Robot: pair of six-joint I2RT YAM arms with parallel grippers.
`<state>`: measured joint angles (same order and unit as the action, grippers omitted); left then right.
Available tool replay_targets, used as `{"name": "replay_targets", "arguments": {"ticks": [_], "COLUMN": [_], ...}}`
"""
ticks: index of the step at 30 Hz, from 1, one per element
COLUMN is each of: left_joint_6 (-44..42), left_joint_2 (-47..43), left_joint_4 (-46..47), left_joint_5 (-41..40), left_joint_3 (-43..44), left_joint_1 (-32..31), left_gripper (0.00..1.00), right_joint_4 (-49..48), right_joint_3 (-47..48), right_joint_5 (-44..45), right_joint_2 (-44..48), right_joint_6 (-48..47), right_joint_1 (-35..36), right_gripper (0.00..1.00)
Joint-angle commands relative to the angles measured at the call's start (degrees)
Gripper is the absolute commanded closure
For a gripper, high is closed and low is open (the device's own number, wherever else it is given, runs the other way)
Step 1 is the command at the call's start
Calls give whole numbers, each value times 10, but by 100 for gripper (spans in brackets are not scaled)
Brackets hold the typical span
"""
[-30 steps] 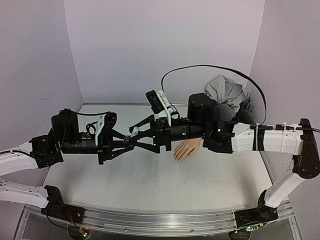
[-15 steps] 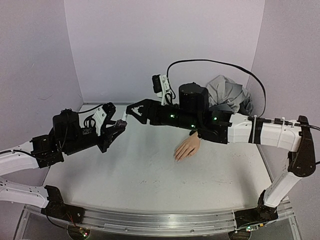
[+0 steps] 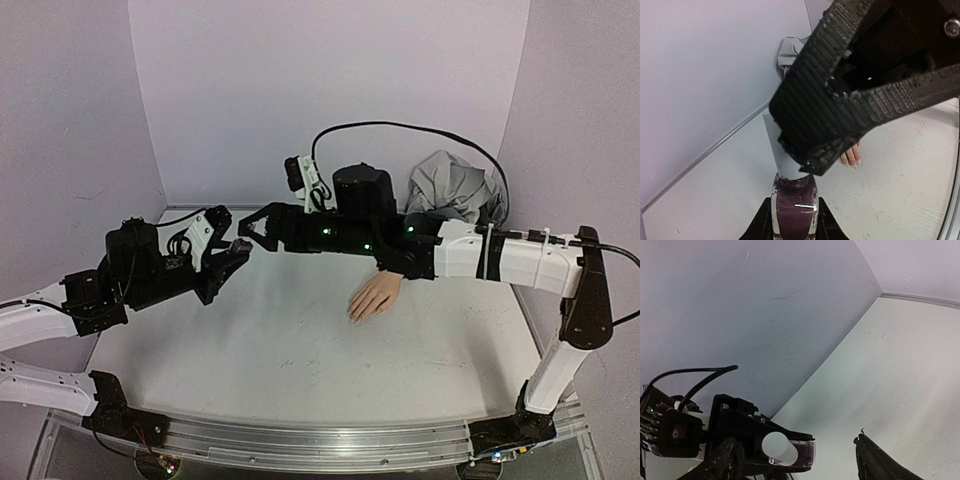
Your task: Paint the nails
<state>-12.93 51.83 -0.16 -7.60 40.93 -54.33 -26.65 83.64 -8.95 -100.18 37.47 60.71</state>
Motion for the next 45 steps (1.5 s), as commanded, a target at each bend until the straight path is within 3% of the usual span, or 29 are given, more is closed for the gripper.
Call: {"name": "replay_targets", "arguments": {"ticks": [1, 5, 10, 13, 18, 26, 35, 39, 43, 45], "left_joint_6": [-31, -53, -75, -81, -88, -88, -89, -89, -89, -90], "left_joint_2": [-2, 5, 6, 5, 4, -2, -4, -4, -3, -2], "left_joint_4": [6, -15, -29, -34, -41, -44, -44, -44, -44, -44], "left_joint_5": [25, 55, 71, 74, 74, 74, 91, 87, 82, 81], "left_joint_3": [39, 47, 47, 48, 50, 49, 48, 48, 48, 48], "left_joint_1": [1, 1, 1, 1, 1, 1, 1, 1, 1, 1], "left_gripper": [100, 100, 100, 100, 100, 100, 100, 100, 100, 100], "right_joint_4": [102, 157, 195, 199, 208, 225, 224, 223, 222, 217], "right_joint_3": [57, 79, 109, 119, 129, 139, 147, 144, 135, 125], "right_joint_5": [-54, -115, -144, -151, -164, -174, -182, -186, -173, -158], "right_joint_2": [29, 24, 6, -1, -10, -23, -33, -31, -15, -2], "right_joint_6": [-49, -71, -96, -99, -96, -97, -99, -99, -101, -101], "right_joint_1": [-15, -25, -28, -29, -31, -35, -36, -36, -36, -36], "right_gripper": [17, 16, 23, 37, 49, 50, 73, 76, 99, 100]}}
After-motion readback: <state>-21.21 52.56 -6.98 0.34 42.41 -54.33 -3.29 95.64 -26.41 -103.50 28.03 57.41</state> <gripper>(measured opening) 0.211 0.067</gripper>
